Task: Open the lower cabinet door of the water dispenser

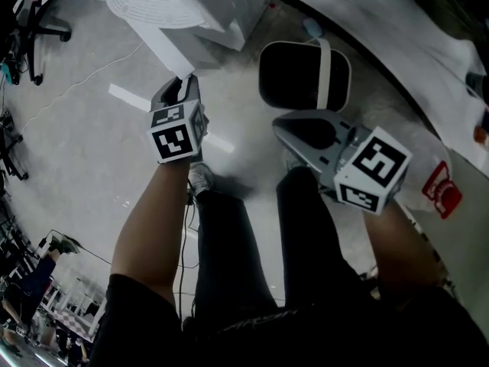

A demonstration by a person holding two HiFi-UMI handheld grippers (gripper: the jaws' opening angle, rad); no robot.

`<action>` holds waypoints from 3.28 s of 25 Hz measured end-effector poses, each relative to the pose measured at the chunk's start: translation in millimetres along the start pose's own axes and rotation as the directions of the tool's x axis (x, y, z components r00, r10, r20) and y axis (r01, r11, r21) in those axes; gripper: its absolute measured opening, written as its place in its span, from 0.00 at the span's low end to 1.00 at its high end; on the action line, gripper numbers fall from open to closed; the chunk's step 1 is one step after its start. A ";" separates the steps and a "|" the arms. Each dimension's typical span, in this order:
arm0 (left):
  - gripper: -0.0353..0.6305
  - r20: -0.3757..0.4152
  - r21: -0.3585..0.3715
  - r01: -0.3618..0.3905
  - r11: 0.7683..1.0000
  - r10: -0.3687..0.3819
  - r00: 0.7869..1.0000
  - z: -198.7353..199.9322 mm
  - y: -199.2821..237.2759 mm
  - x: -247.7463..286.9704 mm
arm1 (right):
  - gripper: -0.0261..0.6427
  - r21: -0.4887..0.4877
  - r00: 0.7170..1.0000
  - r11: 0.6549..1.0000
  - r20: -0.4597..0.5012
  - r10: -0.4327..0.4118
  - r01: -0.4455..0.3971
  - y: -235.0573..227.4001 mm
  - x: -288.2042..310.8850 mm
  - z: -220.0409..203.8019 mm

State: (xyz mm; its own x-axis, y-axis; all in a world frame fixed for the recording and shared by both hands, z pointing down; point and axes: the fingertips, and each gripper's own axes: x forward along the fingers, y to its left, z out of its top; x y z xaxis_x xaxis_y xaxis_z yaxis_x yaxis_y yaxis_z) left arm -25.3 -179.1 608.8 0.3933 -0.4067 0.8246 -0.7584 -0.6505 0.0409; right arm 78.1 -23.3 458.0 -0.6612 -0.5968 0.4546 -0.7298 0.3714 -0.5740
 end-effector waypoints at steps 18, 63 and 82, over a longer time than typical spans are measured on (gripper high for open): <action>0.21 -0.045 0.071 0.047 0.996 -0.043 0.998 -23.4 35.4 -16.1 | 0.06 -0.021 1.000 1.000 -0.009 -0.004 0.004 33.4 45.4 7.8; 0.21 -0.128 0.291 0.251 0.923 -0.222 0.967 -54.3 160.6 -38.0 | 0.06 -0.015 0.999 1.000 -0.035 0.004 -0.005 106.2 188.9 32.9; 0.21 -0.178 0.368 0.306 0.878 -0.256 0.950 -54.7 203.2 -39.7 | 0.06 -0.009 1.000 1.000 -0.008 -0.018 0.018 112.3 225.0 49.7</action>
State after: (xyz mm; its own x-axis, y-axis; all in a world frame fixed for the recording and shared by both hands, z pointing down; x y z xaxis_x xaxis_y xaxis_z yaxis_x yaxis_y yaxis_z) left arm -223.4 -260.1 615.3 0.4757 -0.1057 0.8732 -0.3547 -0.9315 0.0805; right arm -144.0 -151.3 462.0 -0.6492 -0.5979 0.4701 -0.7432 0.3673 -0.5593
